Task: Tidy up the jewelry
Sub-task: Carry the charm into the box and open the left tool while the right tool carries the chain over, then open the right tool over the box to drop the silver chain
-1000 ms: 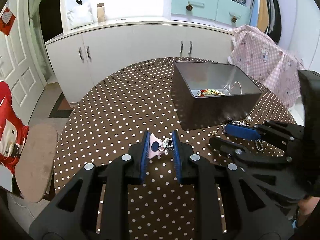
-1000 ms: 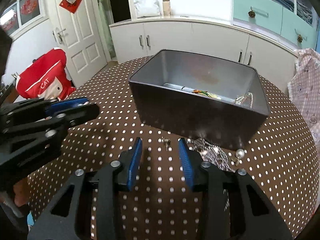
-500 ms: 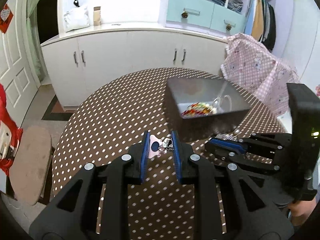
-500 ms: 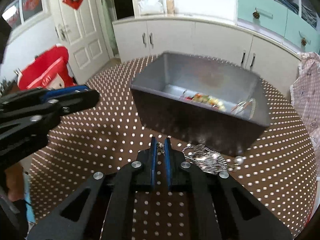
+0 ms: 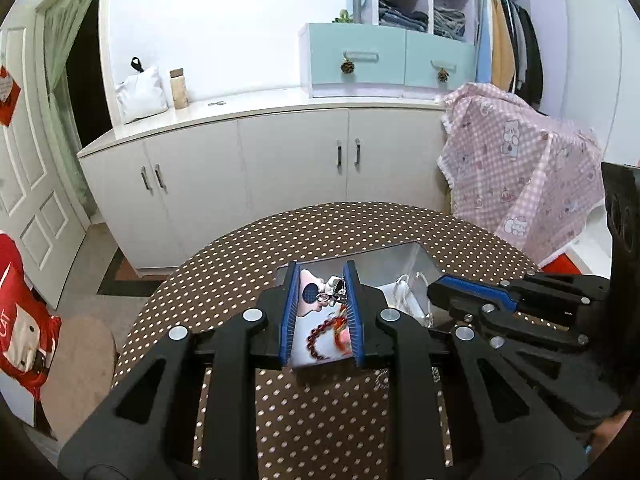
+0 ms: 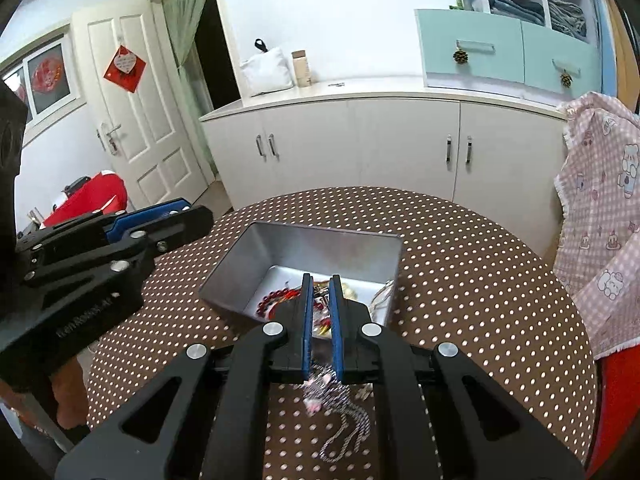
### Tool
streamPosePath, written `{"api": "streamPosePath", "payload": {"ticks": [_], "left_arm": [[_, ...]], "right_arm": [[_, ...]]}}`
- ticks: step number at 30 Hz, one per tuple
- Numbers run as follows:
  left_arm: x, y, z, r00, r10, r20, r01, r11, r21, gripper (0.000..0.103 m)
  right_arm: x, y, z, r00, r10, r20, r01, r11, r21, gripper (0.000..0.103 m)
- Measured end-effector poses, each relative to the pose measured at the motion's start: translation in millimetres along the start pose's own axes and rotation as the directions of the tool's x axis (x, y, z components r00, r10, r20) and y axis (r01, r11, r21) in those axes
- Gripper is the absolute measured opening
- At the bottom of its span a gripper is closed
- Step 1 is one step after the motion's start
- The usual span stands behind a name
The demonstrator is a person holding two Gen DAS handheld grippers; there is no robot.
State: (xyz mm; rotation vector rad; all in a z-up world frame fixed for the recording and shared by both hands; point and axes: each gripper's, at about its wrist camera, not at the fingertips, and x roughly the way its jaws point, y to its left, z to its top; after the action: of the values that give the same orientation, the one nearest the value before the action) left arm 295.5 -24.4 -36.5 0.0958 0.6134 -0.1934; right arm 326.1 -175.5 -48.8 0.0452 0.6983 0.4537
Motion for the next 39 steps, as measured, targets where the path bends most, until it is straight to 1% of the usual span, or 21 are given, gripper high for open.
{"api": "streamPosePath", "payload": {"ticks": [3,8,11,14,18,20,21,22,23,33,35,38,39], "left_arm": [[13,-7,2,1.0,0.019,-0.019,-0.019,1.0,0.017,0.022],[30,-8,0,0.998,0.002,-0.067,-0.001,1.0,0.014,0.022],[38,-5,-3,0.995,-0.026,-0.097,0.025,1.0,-0.009,0.022],[42,1,-6,0.993,-0.048,-0.111,0.044,0.998,-0.039,0.023],[41,3,-5,0.993,-0.047,-0.112,0.041,0.998,-0.056,0.023],[41,6,-4,0.993,-0.045,-0.112,0.038,0.997,-0.066,0.036],[39,7,-4,0.994,-0.034,-0.106,0.026,0.997,-0.074,0.062],[37,8,-4,0.996,-0.019,-0.092,0.012,0.997,-0.082,0.068],[33,9,-3,0.997,-0.007,-0.076,0.001,0.997,-0.082,0.068],[22,13,-3,0.998,0.009,-0.064,-0.014,0.997,-0.073,0.068],[20,13,-4,0.998,0.016,-0.067,-0.021,0.997,-0.077,0.068],[14,17,-5,0.998,0.024,-0.06,-0.029,0.996,-0.087,0.068],[11,19,-6,0.998,0.026,-0.055,-0.031,0.995,-0.093,0.068]], "right_arm": [[6,-3,-1,1.0,0.0,-0.013,0.0,1.0,0.006,0.006],[16,-7,-5,0.999,0.01,-0.033,-0.009,1.0,0.019,0.006],[19,-9,-4,0.999,0.018,-0.036,-0.017,1.0,0.025,0.007],[20,-10,-3,0.999,0.027,-0.04,-0.026,0.999,0.029,0.007],[22,-13,-2,0.998,0.033,-0.043,-0.032,0.999,0.028,0.007],[22,-15,-2,0.999,0.033,-0.043,-0.032,0.999,0.029,0.007],[22,-15,-1,0.998,0.034,-0.043,-0.033,0.999,0.031,0.007],[23,-16,-1,0.998,0.036,-0.043,-0.035,0.999,0.033,0.007],[23,-16,-1,0.998,0.037,-0.043,-0.035,0.999,0.034,0.007],[15,-17,-1,0.999,0.049,-0.021,-0.048,0.998,0.043,0.007],[11,-18,1,0.998,0.07,-0.004,-0.069,0.996,0.055,0.009],[3,-18,2,0.998,0.069,0.013,-0.07,0.996,0.058,0.01],[0,-19,3,0.997,0.07,0.021,-0.071,0.996,0.06,0.012]]}}
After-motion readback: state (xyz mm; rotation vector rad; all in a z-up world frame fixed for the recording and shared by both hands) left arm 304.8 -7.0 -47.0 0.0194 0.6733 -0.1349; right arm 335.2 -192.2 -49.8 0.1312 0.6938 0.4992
